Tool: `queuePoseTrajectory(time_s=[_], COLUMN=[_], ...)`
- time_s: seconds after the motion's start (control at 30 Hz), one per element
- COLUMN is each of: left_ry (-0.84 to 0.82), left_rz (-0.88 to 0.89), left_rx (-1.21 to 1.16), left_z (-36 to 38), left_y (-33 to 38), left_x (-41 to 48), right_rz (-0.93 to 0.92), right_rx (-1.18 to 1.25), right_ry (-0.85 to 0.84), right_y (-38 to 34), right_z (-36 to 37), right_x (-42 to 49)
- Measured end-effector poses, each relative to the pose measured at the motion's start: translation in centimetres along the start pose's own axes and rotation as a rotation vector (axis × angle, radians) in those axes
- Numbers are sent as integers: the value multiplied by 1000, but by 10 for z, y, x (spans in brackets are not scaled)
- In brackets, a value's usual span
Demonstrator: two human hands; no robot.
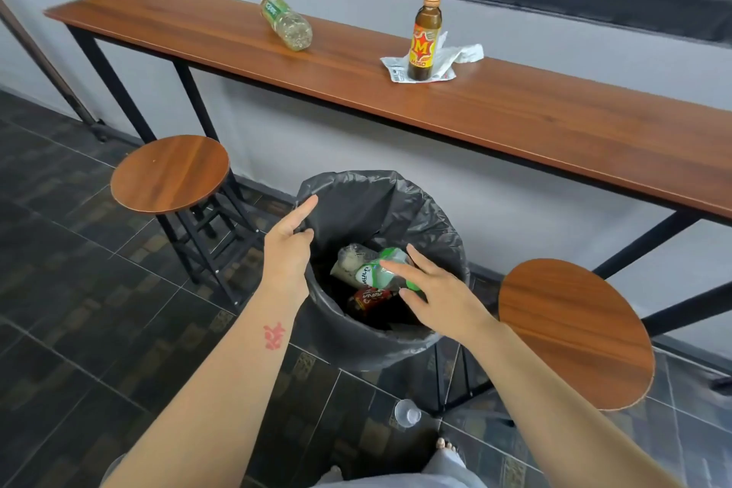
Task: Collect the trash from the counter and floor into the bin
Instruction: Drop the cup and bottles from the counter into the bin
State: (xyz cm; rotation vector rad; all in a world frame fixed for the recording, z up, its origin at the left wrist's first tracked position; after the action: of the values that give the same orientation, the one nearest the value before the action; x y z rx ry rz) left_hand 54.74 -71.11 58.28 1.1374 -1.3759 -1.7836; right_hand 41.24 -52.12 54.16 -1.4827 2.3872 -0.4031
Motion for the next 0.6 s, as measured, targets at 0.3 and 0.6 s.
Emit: queuePoseTrajectory(time_s=[0.3,0.6], left_ry=[10,33], left_rz=[-2,2], left_rx=[10,15], left_z=[-26,-14], left_y=[9,19], left_x=[14,37], right_rz=[3,14], right_rx=[27,-25], right_ry=[73,182], right_y=[-20,-10], right_z=[20,-7], right_x=[11,48])
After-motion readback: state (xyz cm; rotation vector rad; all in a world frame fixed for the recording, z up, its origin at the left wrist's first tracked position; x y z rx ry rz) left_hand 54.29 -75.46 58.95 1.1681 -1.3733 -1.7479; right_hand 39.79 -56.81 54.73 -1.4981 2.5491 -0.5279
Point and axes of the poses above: each hand's wrist, its own x-axis towards the middle knuckle, its own z-axis out of the palm, y = z × x, the point moved 2 cm from there along x, towards the middle knuckle, and after that the axes turned 4 degrees about -x, right-handed, at the moved point
